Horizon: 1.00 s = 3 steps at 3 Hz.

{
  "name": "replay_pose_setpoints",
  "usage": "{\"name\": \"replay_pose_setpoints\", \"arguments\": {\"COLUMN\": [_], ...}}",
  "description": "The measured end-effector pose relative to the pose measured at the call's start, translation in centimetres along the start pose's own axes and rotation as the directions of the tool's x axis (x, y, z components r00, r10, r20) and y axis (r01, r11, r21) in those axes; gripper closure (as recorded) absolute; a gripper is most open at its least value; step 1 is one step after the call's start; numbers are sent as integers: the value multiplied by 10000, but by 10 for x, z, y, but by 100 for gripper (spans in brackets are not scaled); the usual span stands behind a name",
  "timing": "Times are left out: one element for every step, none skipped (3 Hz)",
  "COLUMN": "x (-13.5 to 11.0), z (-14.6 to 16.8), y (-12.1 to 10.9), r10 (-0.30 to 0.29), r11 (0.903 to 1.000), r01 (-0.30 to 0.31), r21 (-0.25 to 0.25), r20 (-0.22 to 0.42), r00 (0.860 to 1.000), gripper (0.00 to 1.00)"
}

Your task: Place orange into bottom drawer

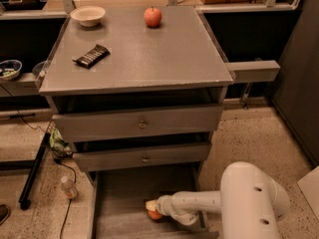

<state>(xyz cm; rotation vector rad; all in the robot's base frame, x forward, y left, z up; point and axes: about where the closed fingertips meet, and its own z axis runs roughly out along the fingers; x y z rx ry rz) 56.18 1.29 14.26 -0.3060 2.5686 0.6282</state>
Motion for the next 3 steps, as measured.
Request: {"name": "replay_pose_setpoints", "arguments": {"x": [0,0,0], "z": [0,0,0], "y": [0,0,0], "r10": [0,0,0], "r11": [10000,10000,10000], "r01": [0,0,0], "r21": [0,0,-1], "r20": [0,0,-1], "r00": [10000,10000,10000], "gripper": [19,0,0]}}
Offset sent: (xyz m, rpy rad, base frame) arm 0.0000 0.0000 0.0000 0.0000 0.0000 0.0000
